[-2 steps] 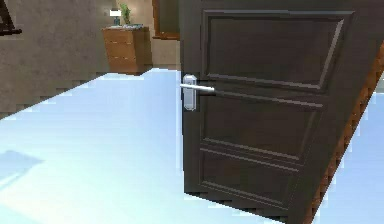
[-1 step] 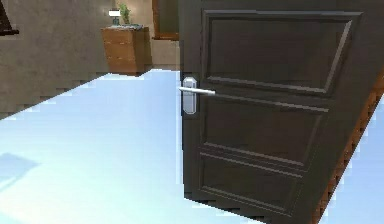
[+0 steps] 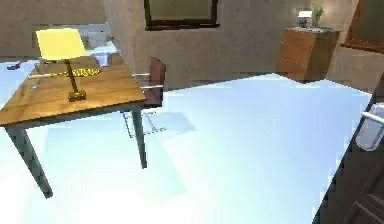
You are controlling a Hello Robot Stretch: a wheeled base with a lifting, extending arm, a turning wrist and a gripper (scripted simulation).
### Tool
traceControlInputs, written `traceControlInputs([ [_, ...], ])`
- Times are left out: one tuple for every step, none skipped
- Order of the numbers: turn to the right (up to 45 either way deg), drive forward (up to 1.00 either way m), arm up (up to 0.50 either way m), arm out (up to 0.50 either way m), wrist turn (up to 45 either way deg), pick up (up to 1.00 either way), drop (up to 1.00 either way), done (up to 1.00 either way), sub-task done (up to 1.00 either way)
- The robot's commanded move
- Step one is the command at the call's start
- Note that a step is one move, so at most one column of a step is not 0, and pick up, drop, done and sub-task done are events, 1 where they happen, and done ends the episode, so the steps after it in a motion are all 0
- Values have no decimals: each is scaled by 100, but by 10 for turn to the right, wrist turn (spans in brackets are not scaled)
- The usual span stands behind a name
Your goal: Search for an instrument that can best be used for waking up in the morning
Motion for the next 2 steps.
traceControlInputs([
  [-240, 0, 0, 0, 0, 0, 0, 0, 0],
  [0, 65, 0, 0, 0, 0, 0, 0, 0],
])
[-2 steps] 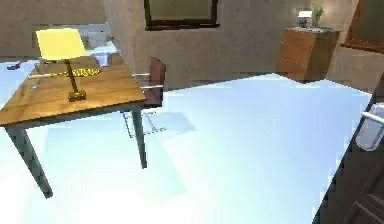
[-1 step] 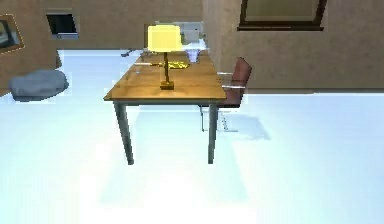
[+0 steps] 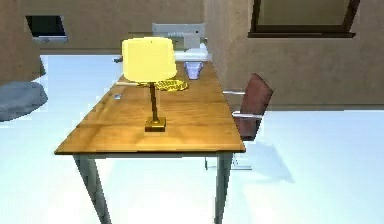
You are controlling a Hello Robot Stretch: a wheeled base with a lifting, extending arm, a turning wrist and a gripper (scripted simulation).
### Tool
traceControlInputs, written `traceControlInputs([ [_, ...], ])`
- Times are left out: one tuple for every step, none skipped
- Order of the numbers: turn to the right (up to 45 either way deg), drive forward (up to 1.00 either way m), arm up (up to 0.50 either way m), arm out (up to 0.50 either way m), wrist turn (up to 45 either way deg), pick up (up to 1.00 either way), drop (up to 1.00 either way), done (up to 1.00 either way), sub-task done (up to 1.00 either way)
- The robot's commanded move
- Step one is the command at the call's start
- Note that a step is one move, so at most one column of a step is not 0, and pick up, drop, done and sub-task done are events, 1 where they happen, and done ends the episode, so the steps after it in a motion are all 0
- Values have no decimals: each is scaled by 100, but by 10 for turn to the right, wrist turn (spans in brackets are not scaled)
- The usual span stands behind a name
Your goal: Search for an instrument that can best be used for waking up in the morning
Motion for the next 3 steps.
traceControlInputs([
  [-450, 0, 0, 0, 0, 0, 0, 0, 0],
  [-120, 0, 0, 0, 0, 0, 0, 0, 0],
  [0, 15, 0, 0, 0, 0, 0, 0, 0],
])
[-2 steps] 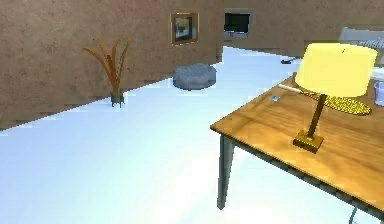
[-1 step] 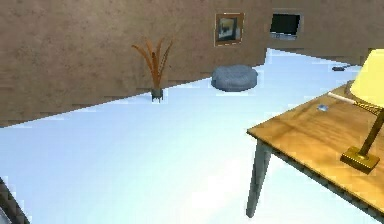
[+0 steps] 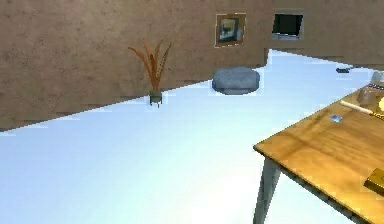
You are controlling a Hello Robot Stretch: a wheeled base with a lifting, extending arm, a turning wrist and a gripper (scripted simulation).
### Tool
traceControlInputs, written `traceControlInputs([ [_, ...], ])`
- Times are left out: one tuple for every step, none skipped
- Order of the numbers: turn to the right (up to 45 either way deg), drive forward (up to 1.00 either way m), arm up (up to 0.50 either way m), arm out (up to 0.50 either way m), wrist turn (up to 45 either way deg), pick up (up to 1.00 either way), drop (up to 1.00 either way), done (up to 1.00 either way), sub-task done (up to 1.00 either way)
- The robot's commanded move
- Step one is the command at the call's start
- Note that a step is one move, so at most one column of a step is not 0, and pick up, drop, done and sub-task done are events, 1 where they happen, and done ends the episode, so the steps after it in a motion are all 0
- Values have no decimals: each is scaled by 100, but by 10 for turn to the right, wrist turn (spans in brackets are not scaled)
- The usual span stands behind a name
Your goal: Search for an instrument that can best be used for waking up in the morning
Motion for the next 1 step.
traceControlInputs([
  [-60, 0, 0, 0, 0, 0, 0, 0, 0],
])
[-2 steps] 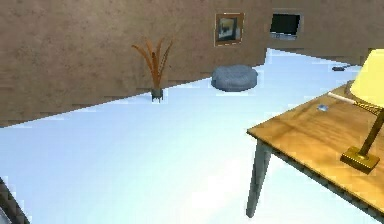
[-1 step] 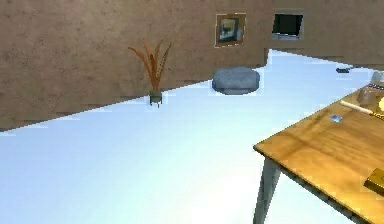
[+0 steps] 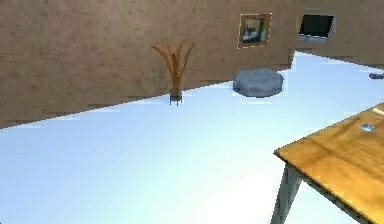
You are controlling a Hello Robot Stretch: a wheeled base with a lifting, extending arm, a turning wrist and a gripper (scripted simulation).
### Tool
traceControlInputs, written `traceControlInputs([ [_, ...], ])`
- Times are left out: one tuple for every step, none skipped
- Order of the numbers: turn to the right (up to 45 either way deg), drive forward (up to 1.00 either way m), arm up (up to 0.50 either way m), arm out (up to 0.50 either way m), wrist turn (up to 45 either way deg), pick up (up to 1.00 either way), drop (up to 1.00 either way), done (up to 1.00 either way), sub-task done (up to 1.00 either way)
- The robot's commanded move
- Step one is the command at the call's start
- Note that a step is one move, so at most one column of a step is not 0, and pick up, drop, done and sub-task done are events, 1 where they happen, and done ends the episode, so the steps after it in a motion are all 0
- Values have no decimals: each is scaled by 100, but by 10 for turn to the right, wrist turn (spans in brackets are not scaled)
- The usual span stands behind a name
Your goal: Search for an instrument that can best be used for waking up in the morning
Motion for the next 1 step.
traceControlInputs([
  [0, 35, 0, 0, 0, 0, 0, 0, 0],
])
